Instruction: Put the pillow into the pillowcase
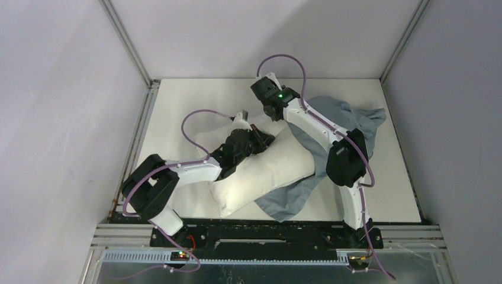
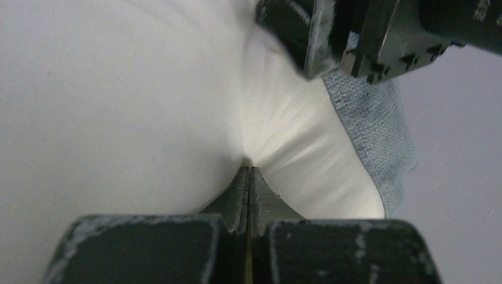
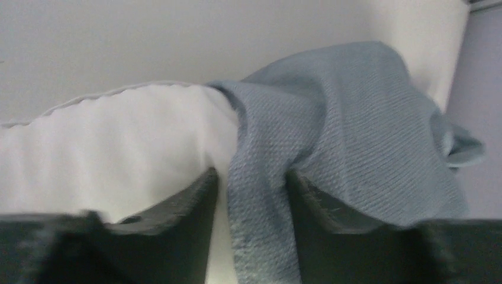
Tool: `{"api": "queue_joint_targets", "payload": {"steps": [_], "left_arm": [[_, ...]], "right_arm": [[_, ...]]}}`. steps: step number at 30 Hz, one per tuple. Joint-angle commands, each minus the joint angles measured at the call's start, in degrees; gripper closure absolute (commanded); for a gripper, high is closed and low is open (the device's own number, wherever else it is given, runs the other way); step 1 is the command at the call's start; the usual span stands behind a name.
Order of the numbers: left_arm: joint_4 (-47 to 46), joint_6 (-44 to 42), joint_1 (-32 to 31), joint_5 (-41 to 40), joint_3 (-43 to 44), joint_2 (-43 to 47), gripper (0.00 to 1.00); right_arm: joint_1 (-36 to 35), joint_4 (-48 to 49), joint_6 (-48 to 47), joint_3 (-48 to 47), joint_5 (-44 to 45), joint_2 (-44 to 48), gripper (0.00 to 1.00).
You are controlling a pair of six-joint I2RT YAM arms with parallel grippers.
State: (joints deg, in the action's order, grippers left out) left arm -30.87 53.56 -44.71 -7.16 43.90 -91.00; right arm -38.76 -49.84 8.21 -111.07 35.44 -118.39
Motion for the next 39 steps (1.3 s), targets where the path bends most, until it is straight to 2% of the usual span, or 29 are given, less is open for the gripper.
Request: {"api": "queue_joint_targets", "payload": {"steps": [1,6,9,12,14,18,21,22,25,26,27,29,34,39], "left_arm": [[12.6,-2.85,-0.72,0.63,-4.38,-1.14,1.0],[11.04,-3.8,-1.51,0.9,-4.89,-0.87,1.0],[8.93,-4.06,-2.22,1.62,-4.22,-1.68,1.0],[8.41,-3.82,-2.13,2.32,-1.6,-3.14,1.0],[9.12,-3.31,-1.06,2.6,0.59,-3.69,1.0],[10.04,-0.78,3.2,3.65,3.01,-3.89,1.0],[11.59,-0.39,5.67,3.59,4.87,-4.01,1.0],[11.82,-0.39,6.41,3.62,5.38,-4.14,1.0],[13.27,-0.44,7.16,3.24,6.71,-4.49,1.0],[13.69,-0.39,7.3,3.02,6.91,-4.5,1.0],[14.21,-0.39,7.47,2.76,7.03,-4.37,1.0],[14.85,-0.39,7.89,2.58,7.0,-4.05,1.0],[17.02,-2.0,8.4,2.57,8.02,-2.49,1.0],[19.59,-3.87,8.42,1.62,9.31,-1.01,1.0]], "right_arm": [[1.4,-0.95,-1.49,-5.83,10.48,-2.34,0.58],[0.18,-7.09,0.3,-18.27,7.9,-6.28,1.0],[-3.27,-8.2,1.67,-26.19,-1.94,-4.5,1.0],[-8.37,-3.99,3.82,-25.75,-14.34,1.5,1.0],[-10.22,0.33,6.43,-19.04,-19.82,6.38,1.0],[-9.77,10.67,9.8,2.86,-24.42,15.64,1.0],[-7.38,11.91,11.34,9.5,-25.07,18.66,1.0],[-7.09,11.43,11.11,10.49,-23.89,19.31,0.92],[-6.85,10.48,9.97,13.45,-19.32,23.8,0.47],[-6.73,10.42,9.62,14.85,-17.47,25.66,0.35],[-6.44,10.15,9.58,16.37,-15.32,27.52,0.3],[-5.31,8.92,10.41,19.9,-11.43,31.36,0.28],[-4.05,10.04,11.95,33.73,-4.43,39.55,0.29],[-3.25,12.05,12.91,42.16,-2.0,39.98,0.37]]}}
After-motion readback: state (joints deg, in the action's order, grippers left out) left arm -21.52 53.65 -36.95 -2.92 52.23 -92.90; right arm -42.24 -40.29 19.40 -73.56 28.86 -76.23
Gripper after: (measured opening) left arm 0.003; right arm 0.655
